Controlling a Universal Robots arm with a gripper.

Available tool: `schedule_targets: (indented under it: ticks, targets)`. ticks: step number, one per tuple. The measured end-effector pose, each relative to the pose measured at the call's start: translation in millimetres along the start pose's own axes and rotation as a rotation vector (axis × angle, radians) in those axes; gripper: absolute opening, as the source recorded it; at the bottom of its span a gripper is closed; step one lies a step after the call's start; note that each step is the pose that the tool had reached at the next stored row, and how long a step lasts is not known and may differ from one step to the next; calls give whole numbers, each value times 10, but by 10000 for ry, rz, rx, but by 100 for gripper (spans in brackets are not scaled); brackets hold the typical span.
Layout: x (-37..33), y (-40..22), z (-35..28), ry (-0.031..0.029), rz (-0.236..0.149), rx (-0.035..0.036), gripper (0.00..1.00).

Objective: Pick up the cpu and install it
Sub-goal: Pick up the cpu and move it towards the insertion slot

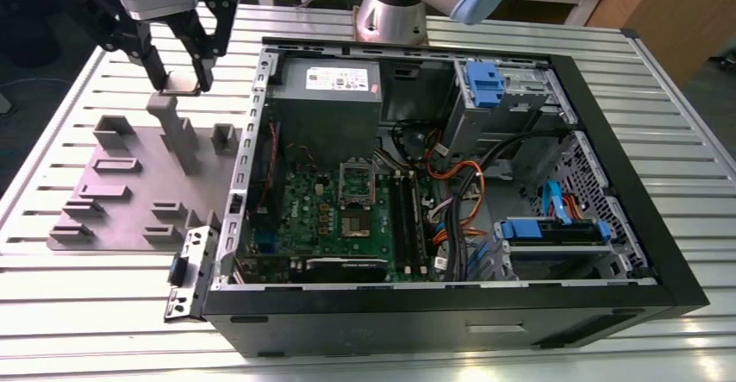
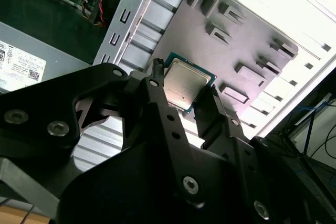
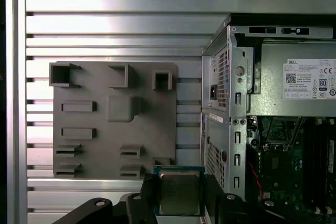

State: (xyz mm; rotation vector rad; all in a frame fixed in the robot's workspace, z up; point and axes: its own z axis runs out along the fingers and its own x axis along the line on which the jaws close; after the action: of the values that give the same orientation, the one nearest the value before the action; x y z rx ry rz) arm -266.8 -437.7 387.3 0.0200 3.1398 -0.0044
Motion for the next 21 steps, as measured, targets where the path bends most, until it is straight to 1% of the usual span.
schedule_targets:
  ticks: [7,21]
  targets:
    - [-53,1,0,0,0,0,47]
    - [-65,-8,0,0,-1,0,47]
